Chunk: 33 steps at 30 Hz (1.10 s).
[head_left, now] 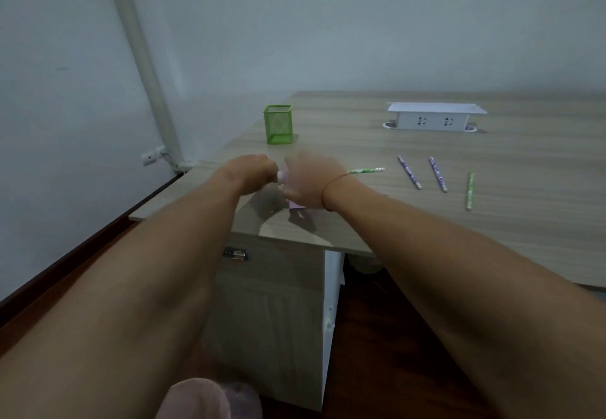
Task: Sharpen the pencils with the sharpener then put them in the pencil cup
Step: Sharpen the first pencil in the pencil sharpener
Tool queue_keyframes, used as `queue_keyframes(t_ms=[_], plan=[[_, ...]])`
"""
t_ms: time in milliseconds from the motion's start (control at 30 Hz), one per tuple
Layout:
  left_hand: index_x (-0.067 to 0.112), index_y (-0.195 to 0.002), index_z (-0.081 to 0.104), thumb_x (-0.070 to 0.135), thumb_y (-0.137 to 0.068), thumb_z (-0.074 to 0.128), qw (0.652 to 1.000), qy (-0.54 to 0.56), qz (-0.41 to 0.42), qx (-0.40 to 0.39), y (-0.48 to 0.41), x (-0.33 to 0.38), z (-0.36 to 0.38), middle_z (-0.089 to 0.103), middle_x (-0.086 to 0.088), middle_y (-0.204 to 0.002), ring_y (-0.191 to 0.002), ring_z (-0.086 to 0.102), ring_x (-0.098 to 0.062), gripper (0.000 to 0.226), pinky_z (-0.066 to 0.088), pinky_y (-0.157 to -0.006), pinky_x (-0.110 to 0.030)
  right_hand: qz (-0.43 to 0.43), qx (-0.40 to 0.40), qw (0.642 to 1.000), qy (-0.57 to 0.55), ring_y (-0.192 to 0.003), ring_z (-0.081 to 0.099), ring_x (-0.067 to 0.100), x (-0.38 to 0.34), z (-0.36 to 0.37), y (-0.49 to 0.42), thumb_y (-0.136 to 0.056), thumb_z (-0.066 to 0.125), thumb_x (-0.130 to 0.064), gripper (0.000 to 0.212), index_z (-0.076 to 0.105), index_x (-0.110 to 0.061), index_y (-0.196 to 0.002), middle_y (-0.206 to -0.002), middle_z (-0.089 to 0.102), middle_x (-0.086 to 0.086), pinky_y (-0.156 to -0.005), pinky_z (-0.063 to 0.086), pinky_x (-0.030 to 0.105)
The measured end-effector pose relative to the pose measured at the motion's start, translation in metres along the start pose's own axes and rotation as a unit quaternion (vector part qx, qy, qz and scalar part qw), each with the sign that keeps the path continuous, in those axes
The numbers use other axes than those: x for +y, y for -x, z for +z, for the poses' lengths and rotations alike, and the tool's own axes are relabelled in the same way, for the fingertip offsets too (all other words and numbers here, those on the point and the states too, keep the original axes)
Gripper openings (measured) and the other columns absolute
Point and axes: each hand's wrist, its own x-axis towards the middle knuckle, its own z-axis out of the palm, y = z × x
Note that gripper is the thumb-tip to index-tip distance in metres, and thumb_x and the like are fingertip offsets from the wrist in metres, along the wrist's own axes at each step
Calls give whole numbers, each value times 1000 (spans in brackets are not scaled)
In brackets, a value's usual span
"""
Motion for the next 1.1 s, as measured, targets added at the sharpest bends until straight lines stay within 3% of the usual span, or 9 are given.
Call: queue_keyframes(t_ms=[167, 300, 433, 733, 1100], plan=[[7, -100, 64, 19, -96, 45, 995, -26, 12, 100, 0, 1, -24, 64, -19, -106, -97, 62, -37, 22, 47, -77, -39, 27, -17, 999, -23, -119, 52, 34, 0, -3, -2, -94, 40, -46, 53, 37, -12, -135, -136, 44, 13, -94, 42, 43], [8, -107, 63, 10, -94, 45, 990, -17, 10, 140, 15, 11, -27, 64, -18, -108, -99, 61, -37, 22, 45, -75, -38, 33, -43, 998, -16, -125, 48, 34, -5, -5, -4, -96, 37, -43, 51, 35, -12, -137, -140, 41, 14, -99, 39, 45], [5, -103, 62, 14, -96, 46, 986, -20, 9, 164, 31, 13, -28, 65, -19, -107, -98, 62, -37, 20, 46, -77, -41, 36, -66, 997, -2, -127, 45, 35, -9, -9, -6, -96, 36, -42, 52, 33, -12, -140, -142, 38, 15, -100, 39, 47], [3, -94, 63, 4, -93, 50, 986, -22, -11, 166, 51, 23, -8, 66, -17, -97, -88, 64, -34, 13, 49, -72, -40, 25, -74, 997, -13, -127, 46, 36, -7, -9, -4, -96, 38, -42, 53, 34, -11, -140, -143, 37, 16, -103, 39, 47], [2, -100, 63, 19, -98, 47, 994, 50, -30, 87, 60, 31, -3, 65, -20, -98, -86, 63, -32, 24, 44, -70, -34, 15, -95, 995, -11, -126, 45, 36, -7, -12, -8, -97, 38, -41, 53, 33, -9, -138, -141, 36, 18, -100, 40, 47]])
